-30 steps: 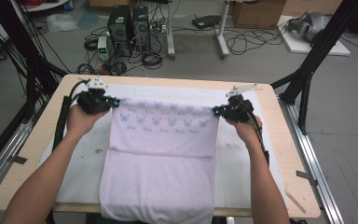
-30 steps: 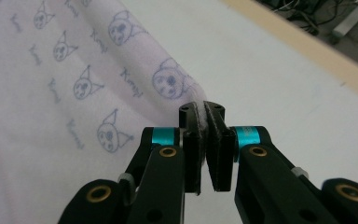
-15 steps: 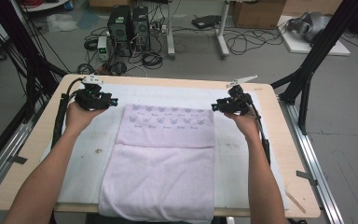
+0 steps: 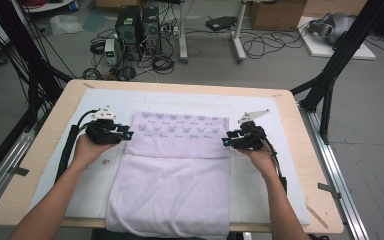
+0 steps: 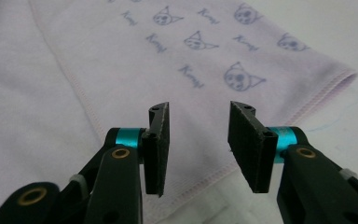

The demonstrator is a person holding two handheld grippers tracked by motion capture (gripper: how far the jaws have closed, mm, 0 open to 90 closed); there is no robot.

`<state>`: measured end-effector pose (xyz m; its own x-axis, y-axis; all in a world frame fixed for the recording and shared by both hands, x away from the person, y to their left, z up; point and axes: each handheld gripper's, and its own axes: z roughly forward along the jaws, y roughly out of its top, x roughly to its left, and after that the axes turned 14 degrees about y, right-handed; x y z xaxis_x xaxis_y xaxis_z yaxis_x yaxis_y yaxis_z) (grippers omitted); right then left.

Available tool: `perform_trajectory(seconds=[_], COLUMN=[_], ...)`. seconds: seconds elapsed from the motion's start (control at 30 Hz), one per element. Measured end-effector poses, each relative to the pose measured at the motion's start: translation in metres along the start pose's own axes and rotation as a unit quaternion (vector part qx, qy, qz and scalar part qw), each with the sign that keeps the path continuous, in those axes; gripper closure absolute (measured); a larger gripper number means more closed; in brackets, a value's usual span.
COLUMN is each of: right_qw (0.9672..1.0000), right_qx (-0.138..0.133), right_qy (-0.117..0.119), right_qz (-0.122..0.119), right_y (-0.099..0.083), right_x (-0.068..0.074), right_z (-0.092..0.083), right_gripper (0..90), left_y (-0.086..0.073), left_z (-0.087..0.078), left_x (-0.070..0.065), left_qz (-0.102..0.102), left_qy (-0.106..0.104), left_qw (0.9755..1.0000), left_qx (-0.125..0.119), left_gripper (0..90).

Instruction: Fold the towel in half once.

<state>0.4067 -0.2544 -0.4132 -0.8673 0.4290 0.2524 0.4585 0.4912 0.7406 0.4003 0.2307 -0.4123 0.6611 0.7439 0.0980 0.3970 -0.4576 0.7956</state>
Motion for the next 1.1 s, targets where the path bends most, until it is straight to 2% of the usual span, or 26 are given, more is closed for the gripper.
perform_trajectory(seconds=[0.13,0.2,0.27,0.37,0.43,0.47,0.53,0.6,0.67,0.7,0.77,0.87,0.93,1.1], right_qw=[0.9999,0.9999,0.9996,0.9994,0.9992,0.9990,0.9984,0.9985,0.9983,0.9981,0.9981,0.9980,0.9983,0.9987], right_qx=[-0.006,-0.003,0.014,0.027,0.033,0.036,0.052,0.051,0.052,0.051,0.052,0.053,0.044,-0.003], right_qy=[0.012,0.016,0.023,0.023,0.020,0.022,0.019,0.014,0.017,0.028,0.028,0.027,0.025,0.023], right_qz=[0.001,0.001,0.003,-0.008,-0.012,-0.013,-0.014,-0.015,-0.019,-0.018,-0.020,-0.023,-0.029,-0.046], right_y=[-0.013,-0.019,-0.021,-0.020,-0.019,-0.019,-0.021,-0.021,-0.021,-0.021,-0.020,-0.018,-0.016,-0.007], right_x=[0.005,0.008,0.010,0.015,0.015,0.015,0.015,0.015,0.015,0.015,0.015,0.015,0.017,0.026], right_z=[0.003,0.004,0.006,0.010,0.013,0.015,0.021,0.020,0.020,0.020,0.021,0.020,0.016,-0.001], right_gripper=[60.8,61.1,61.1,60.9,60.7,60.8,62.1,67.3,80.5,83.0,86.0,87.3,87.4,87.6], left_y=[-0.009,-0.012,-0.014,-0.017,-0.019,-0.021,-0.023,-0.023,-0.023,-0.022,-0.022,-0.021,-0.018,-0.009], left_z=[0.000,0.000,0.002,0.007,0.011,0.014,0.013,0.013,0.013,0.013,0.012,0.009,0.004,-0.013], left_x=[-0.010,-0.013,-0.014,-0.016,-0.019,-0.022,-0.024,-0.024,-0.024,-0.024,-0.022,-0.020,-0.019,-0.012], left_qz=[0.012,0.020,0.022,0.025,0.033,0.042,0.040,0.038,0.037,0.035,0.030,0.024,0.015,-0.008], left_qy=[-0.018,-0.018,-0.024,-0.026,-0.025,-0.019,-0.012,-0.008,-0.007,-0.007,-0.012,-0.011,-0.012,-0.014], left_qw=[0.9998,0.9996,0.9994,0.9991,0.9984,0.9980,0.9985,0.9985,0.9985,0.9986,0.9987,0.9990,0.9996,0.9998], left_qx=[-0.002,-0.001,0.008,0.024,0.037,0.044,0.035,0.038,0.039,0.038,0.040,0.035,0.023,-0.008], left_gripper=[70.8,70.7,69.7,68.4,68.3,69.1,70.9,72.7,78.7,82.8,86.6,87.5,87.6,87.6])
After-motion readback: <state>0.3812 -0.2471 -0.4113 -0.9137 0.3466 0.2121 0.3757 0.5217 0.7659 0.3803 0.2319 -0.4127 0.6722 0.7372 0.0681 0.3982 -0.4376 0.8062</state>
